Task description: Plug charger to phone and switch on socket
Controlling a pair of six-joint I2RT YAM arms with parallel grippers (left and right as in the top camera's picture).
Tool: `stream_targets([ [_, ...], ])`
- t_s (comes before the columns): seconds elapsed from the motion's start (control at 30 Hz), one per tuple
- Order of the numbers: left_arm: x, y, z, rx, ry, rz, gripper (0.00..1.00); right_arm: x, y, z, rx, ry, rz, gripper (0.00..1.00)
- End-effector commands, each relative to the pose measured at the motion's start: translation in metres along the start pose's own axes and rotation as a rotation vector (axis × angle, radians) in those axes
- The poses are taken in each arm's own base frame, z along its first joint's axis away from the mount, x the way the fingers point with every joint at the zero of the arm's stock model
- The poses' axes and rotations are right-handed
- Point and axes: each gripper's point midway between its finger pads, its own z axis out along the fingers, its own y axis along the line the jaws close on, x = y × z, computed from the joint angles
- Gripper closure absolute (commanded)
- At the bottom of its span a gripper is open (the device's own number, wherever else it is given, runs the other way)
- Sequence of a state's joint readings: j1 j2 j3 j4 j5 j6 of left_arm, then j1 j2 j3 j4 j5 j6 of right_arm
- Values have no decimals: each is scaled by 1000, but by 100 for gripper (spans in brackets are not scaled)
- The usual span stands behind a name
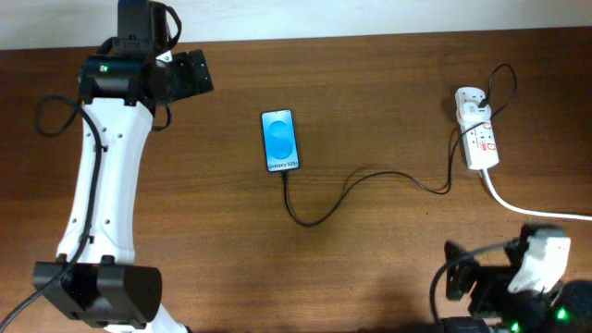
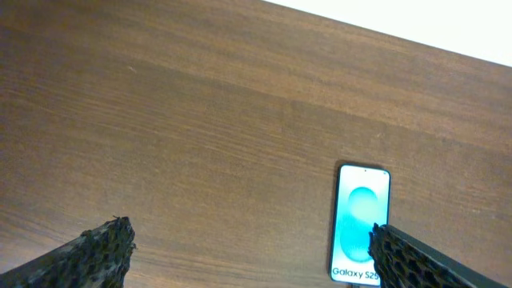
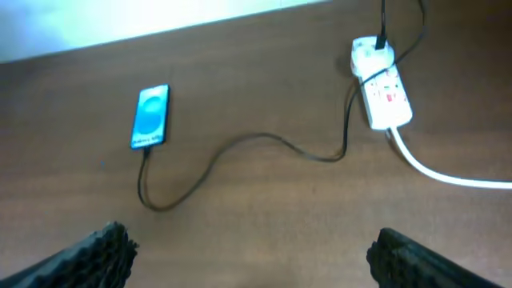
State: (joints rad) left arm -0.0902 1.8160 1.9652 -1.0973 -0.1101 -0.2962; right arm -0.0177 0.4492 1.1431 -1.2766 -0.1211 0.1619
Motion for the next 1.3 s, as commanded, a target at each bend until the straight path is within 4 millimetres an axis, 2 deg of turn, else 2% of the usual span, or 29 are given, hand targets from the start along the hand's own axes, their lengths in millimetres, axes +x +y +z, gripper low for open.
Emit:
stream_targets([
  [0.0, -2, 2, -4, -9, -11, -12, 1, 15, -4, 15, -17, -109, -78, 2],
  [0.07, -2, 2, -4, -9, -12, -12, 1, 18, -4, 34, -44, -200, -116, 2],
  [0.2, -2, 2, -4, -9, -11, -12, 1, 24, 10, 79, -148, -374, -237, 2],
  [0.3, -2, 2, -4, -9, -12, -12, 1, 23, 10, 103, -157, -461, -255, 2],
  [0.47, -2, 2, -4, -9, -11, -12, 1, 15, 6, 126, -134, -611, -278, 2],
  [0.57, -2, 2, -4, -9, -11, -12, 1, 13, 4, 133, -134, -727, -277, 2],
  [0.7, -2, 2, -4, -9, -11, -12, 1, 12, -2, 134, -87, -729, -288, 2],
  [0.83, -2, 2, -4, -9, -12, -12, 1, 54, -26, 167, -15, -503, -271, 2],
  [0.9, -2, 2, -4, -9, -11, -12, 1, 54, -25, 167, 12, -505, -387, 2],
  [0.93, -2, 2, -4, -9, -11, -12, 1, 54, -30, 167, 39, -502, -391, 2],
  [1.03, -2, 2, -4, -9, -11, -12, 1, 54, -32, 167, 27, -502, -293, 2],
  [1.27, -2, 2, -4, -9, -11, -12, 1, 54, -33, 167, 15, -502, -218, 1],
])
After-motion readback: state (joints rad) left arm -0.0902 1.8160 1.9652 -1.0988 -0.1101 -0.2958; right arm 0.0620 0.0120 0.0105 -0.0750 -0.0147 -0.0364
